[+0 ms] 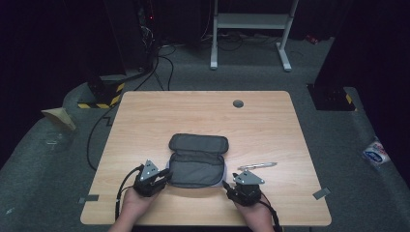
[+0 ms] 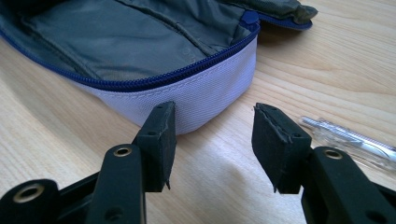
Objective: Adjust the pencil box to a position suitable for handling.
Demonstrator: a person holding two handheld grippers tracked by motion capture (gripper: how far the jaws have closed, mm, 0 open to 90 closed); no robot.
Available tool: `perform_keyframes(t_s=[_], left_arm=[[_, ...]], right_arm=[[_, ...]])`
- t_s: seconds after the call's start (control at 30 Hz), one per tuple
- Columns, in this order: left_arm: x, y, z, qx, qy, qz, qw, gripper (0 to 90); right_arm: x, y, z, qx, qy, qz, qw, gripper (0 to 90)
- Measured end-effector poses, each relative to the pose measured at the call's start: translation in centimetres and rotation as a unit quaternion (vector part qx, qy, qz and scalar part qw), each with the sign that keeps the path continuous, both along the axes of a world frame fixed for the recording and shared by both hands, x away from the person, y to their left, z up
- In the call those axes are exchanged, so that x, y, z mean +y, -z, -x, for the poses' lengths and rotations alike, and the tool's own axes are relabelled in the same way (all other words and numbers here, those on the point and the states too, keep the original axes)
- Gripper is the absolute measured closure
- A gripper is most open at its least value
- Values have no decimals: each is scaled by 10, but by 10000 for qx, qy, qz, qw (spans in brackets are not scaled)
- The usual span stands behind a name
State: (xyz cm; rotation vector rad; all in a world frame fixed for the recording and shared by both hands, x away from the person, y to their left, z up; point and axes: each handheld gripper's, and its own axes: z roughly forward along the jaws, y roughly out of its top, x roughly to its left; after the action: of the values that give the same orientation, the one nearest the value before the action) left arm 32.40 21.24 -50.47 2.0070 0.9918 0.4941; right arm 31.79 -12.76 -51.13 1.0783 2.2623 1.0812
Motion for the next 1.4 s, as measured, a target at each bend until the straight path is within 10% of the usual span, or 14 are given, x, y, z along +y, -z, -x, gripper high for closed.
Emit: perform_keyframes(t_s=[0.93, 1.23, 1.4], left_arm=[[-25, -1, -3, -142, 24, 133, 9998, 759], [-6, -17, 3, -460, -256, 241, 9983, 686], [21, -8, -5, -298, -750, 18, 9967, 666]], right_arm=[[-19, 1, -13, 3, 425, -32, 9991, 492], [-30, -2, -17, -52, 569, -84, 9983, 501], [-37, -4, -25, -64, 713, -111, 9974, 529]])
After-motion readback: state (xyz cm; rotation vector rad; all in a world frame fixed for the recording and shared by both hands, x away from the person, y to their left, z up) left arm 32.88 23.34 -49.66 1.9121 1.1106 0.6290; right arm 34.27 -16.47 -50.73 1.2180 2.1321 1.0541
